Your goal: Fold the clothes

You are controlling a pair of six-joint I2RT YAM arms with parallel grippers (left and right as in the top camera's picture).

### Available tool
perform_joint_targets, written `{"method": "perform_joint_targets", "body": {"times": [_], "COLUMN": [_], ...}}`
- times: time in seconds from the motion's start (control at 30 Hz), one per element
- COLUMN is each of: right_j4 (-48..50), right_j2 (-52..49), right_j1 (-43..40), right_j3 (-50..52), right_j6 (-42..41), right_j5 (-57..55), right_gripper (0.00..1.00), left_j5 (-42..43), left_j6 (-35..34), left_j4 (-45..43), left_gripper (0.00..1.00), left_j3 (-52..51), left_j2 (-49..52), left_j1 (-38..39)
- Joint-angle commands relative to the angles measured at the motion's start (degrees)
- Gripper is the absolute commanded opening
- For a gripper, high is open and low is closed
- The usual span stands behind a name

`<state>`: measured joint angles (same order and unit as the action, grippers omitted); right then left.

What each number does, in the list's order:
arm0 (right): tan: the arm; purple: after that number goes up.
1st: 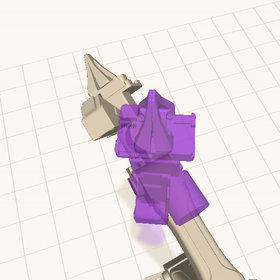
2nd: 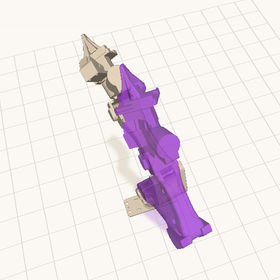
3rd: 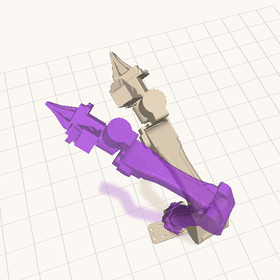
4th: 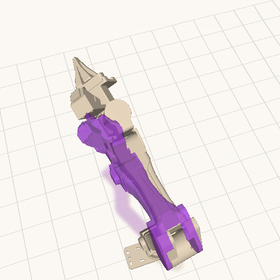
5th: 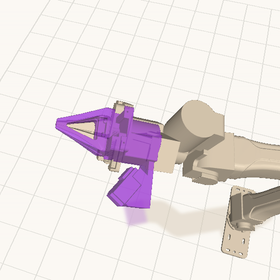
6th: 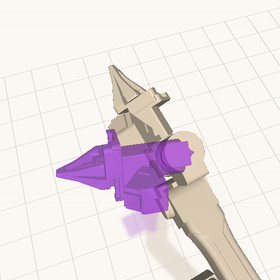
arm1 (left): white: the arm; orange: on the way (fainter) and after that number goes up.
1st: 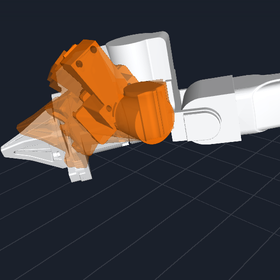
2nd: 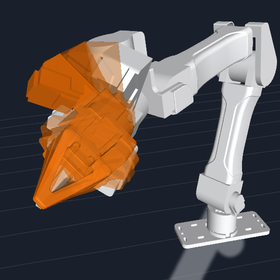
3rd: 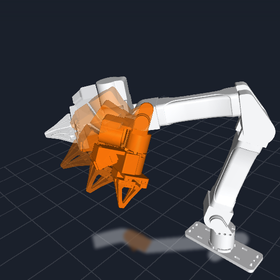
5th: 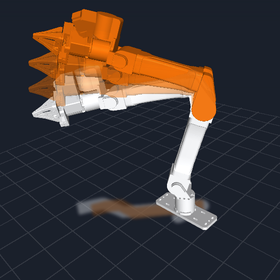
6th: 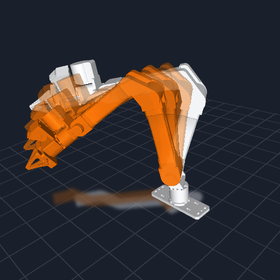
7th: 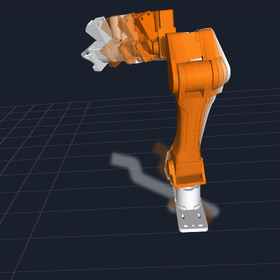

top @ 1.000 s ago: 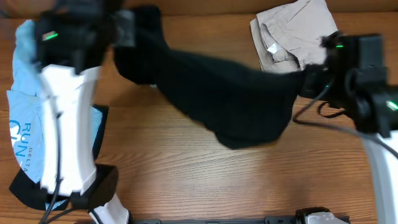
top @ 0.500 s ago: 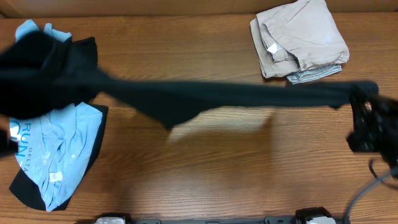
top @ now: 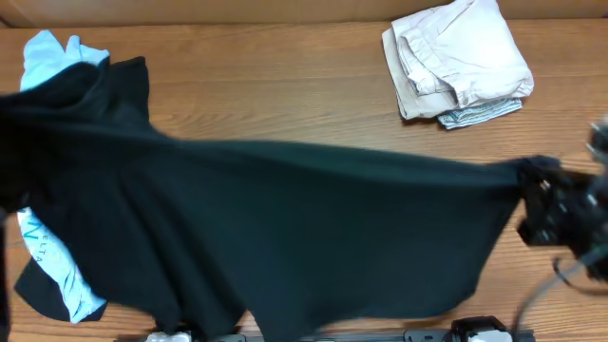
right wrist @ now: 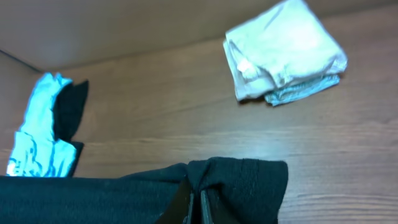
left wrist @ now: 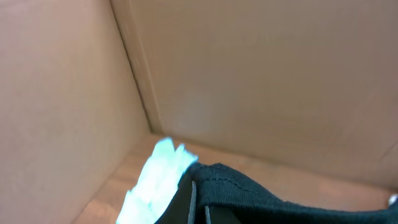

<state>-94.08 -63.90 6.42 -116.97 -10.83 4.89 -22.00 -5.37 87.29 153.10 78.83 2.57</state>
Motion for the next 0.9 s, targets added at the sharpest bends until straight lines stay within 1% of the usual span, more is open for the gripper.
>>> {"method": "perform_joint_targets", "body": {"times": [0.0, 0.13, 0.23, 0.4, 0.43, 0.47, 0.57, 0.63, 0.73, 0.8, 0.87], "right_j4": [2.4, 7.1, 12.5, 21.8, 24.3, 28.9, 34.5, 36.5, 36.8, 36.0, 34.1], "right_j2": [-4.3, -10.1, -16.7, -27.9, -30.2, -34.0, -38.9, -40.9, -41.7, -41.7, -41.6], "right_j1": [-0.2, -0.2, -0.2, -0.2, -0.2, -0.2, -0.2, -0.2, -0.2, -0.2, -0.2], "right_j3": [5.2, 10.2, 12.7, 12.9, 12.9, 12.9, 12.9, 12.9, 12.9, 12.9, 12.9], "right_j6": [0.4, 0.5, 1.5, 3.6, 3.8, 3.8, 3.8, 3.8, 3.8, 3.8, 3.8], "right_j5": [-1.8, -1.8, -1.8, -1.8, -1.8, -1.8, -1.7, -1.7, -1.8, -1.8, -1.8], "right_gripper": [0.04, 0.04, 0.04, 0.04, 0.04, 0.04, 0.04, 0.04, 0.05, 0.08, 0.09], "left_j5": [-4.0, -4.2, -4.2, -4.2, -4.2, -4.2, -4.1, -4.1, -3.4, -1.6, 1.4], "left_j6": [1.6, 2.2, 3.5, 5.1, 5.6, 6.3, 6.7, 6.6, 6.1, 5.5, 4.6], "left_j4": [-0.9, -0.9, -1.4, -3.9, -4.8, -6.7, -9.8, -10.7, -10.1, -8.4, -6.3], "left_gripper": [0.04, 0.04, 0.04, 0.04, 0.04, 0.04, 0.04, 0.04, 0.04, 0.04, 0.04], "left_j3": [-4.5, -6.9, -7.1, -7.1, -7.1, -7.1, -7.1, -7.1, -7.1, -7.1, -7.1], "left_j2": [4.7, 10.3, 15.7, 24.7, 26.8, 30.6, 36.1, 39.1, 42.5, 43.9, 44.7], "left_j1": [-0.7, -0.7, -0.7, -0.7, -0.7, -0.7, -0.7, -0.7, -0.7, -0.7, -0.8]}}
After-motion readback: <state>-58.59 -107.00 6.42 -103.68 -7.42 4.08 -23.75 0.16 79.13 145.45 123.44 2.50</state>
